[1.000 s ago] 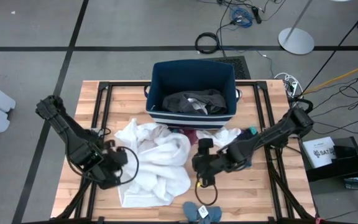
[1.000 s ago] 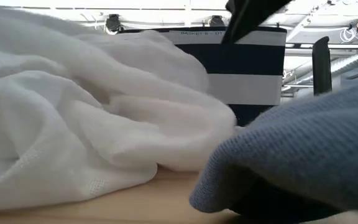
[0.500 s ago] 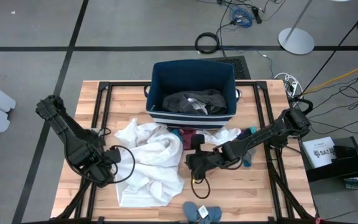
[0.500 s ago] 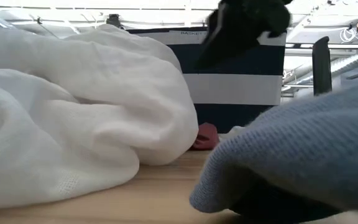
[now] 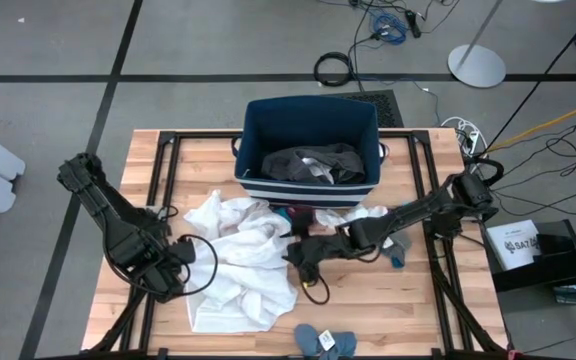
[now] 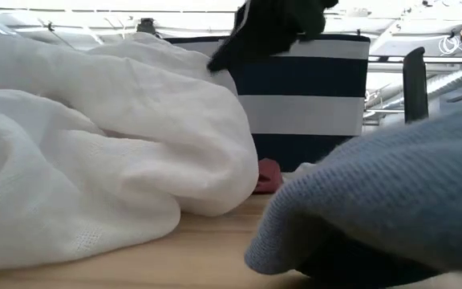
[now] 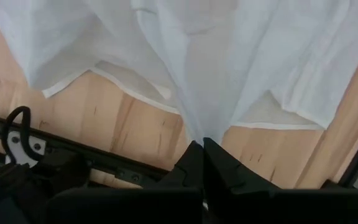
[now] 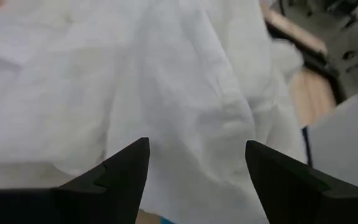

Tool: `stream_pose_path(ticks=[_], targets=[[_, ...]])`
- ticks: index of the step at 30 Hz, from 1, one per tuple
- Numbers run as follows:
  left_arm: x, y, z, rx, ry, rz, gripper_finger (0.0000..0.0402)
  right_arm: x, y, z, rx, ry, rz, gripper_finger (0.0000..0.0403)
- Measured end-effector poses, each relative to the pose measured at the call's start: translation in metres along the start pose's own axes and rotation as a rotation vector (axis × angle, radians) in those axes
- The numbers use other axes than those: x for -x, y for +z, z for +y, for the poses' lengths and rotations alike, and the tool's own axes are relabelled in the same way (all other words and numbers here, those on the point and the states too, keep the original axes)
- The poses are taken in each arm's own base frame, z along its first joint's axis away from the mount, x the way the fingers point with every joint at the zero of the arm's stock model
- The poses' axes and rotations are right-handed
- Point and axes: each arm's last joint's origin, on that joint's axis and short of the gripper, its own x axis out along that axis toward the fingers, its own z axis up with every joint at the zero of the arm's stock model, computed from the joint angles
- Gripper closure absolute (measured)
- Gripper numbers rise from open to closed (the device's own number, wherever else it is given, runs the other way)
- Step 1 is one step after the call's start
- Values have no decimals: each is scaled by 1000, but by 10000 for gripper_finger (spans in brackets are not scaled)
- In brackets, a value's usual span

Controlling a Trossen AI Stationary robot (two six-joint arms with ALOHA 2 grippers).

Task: Sort clothes
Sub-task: Put the white shirt into the blue laundry organizer

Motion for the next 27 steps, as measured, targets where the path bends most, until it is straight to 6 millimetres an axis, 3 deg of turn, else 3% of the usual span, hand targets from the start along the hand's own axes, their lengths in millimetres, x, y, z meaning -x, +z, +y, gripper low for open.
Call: stream_pose_path(ticks=[4, 7, 10, 16, 27], targets=[[0, 1, -1, 1, -12, -12, 402, -8, -4, 0, -15, 11, 18, 153], [0, 1, -2, 0, -9, -31, 402, -12, -7, 3, -33, 19, 33, 180], [0, 3, -2, -7, -8, -66, 402, -14, -9, 4, -60, 22, 42, 236], [1, 9, -9, -61, -54, -174, 402, -13, -9, 6, -58, 24, 47, 387], [3, 17, -18, -158, -67, -374, 402, 15, 9, 2, -99, 30, 11, 402]])
